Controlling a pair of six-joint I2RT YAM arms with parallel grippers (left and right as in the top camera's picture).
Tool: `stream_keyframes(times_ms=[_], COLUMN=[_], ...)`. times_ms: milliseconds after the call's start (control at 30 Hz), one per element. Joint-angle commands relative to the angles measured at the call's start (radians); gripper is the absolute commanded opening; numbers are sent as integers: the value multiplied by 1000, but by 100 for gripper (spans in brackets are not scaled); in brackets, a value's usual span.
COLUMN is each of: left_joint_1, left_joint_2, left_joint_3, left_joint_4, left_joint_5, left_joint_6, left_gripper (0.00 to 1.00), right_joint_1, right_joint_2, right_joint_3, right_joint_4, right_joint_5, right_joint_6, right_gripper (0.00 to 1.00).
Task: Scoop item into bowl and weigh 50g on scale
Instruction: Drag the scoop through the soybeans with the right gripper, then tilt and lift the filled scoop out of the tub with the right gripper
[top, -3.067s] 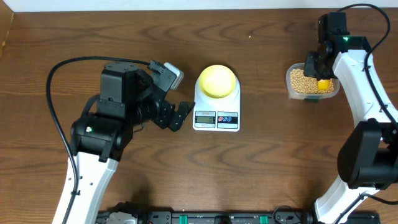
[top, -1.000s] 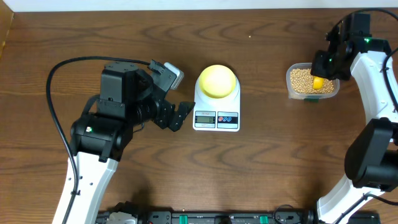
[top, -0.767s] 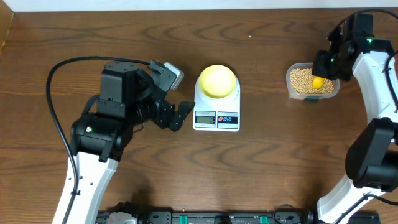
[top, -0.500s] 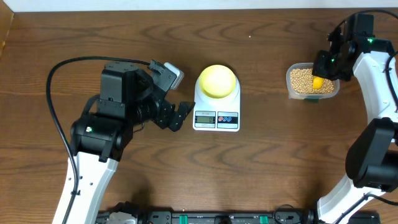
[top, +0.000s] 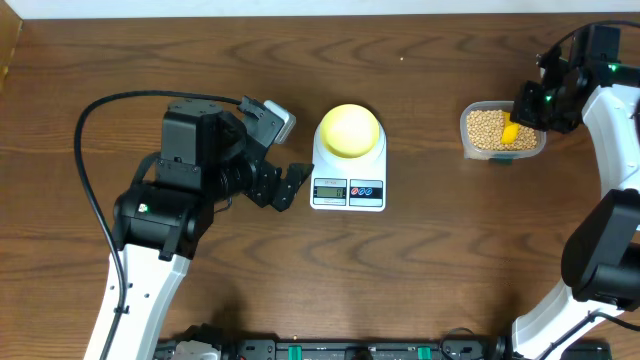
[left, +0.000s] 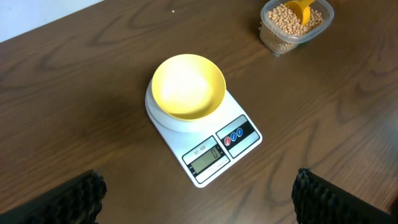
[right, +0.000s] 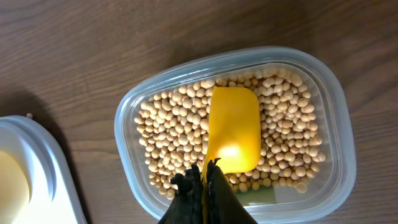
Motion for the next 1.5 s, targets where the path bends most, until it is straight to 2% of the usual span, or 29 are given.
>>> stream_keyframes(times_ms=[0,400,667,1200,1467], left_joint_1=[5,5,5,5,5], left_joint_2=[-3,-3,-3,-3,-3], left_joint_3=[-5,-5,-5,-5,-5], left_joint_4=[-3,-3,-3,-3,-3], left_joint_5=[20,20,20,20,20], left_joint_6=[-5,-5,-5,-5,-5], left_gripper=[98,98,98,97,97], right_joint_1=[-1,-19,-88,-180,-184], right_joint_2=[8,8,8,8,8], right_joint_3=[-6,-6,-6,-16,-72], right_joint_4=[0,1,2,-2,2], right_joint_5=[-53,-54,-119,-374,-404], right_joint_6=[-22,-21,-23,-205,-208], right_gripper=[1,1,1,1,1])
